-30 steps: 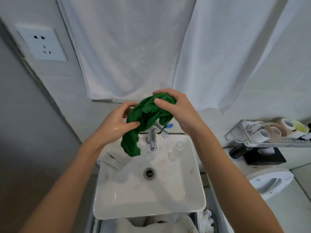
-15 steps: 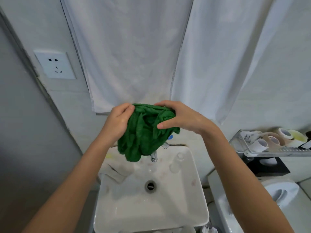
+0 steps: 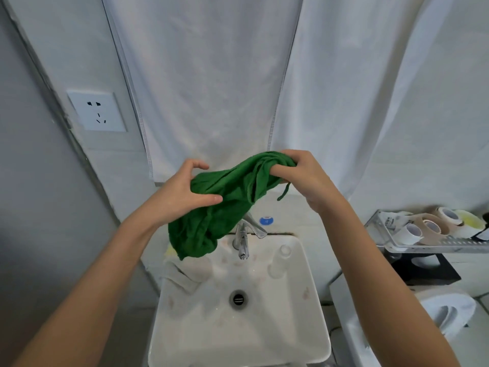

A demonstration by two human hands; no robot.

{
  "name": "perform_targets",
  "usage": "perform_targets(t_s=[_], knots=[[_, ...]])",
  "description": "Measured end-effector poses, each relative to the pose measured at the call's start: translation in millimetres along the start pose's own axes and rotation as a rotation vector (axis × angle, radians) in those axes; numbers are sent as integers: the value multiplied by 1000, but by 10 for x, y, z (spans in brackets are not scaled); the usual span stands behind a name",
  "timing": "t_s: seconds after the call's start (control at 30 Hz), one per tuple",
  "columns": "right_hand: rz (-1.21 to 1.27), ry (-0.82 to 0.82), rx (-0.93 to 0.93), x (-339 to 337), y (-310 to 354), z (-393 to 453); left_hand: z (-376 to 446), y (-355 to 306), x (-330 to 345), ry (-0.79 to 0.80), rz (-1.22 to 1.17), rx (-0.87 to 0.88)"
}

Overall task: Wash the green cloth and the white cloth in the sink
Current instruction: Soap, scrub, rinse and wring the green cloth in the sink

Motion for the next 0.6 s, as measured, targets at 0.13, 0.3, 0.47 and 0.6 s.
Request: perform_targets(t_s=[0.13, 0.3, 0.47, 0.6], knots=[[49, 71, 89, 130, -85, -15, 21, -6, 67, -92, 86, 124], [49, 149, 217, 258, -318, -59, 21, 28, -66, -345, 355, 148], [94, 132, 259, 285, -508, -34, 66, 53, -57, -306, -31, 58], [441, 35, 362, 316, -709, -32, 83, 138, 162, -136, -457, -165]])
Point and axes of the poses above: each hand's wrist, its own z-axis towards the middle knuckle, its own x-axis out of the palm, y = z × x, the point moved 8 cm from there along z, towards the middle knuckle, and after that the axes turned 8 degrees about z, right-handed, at the moved point
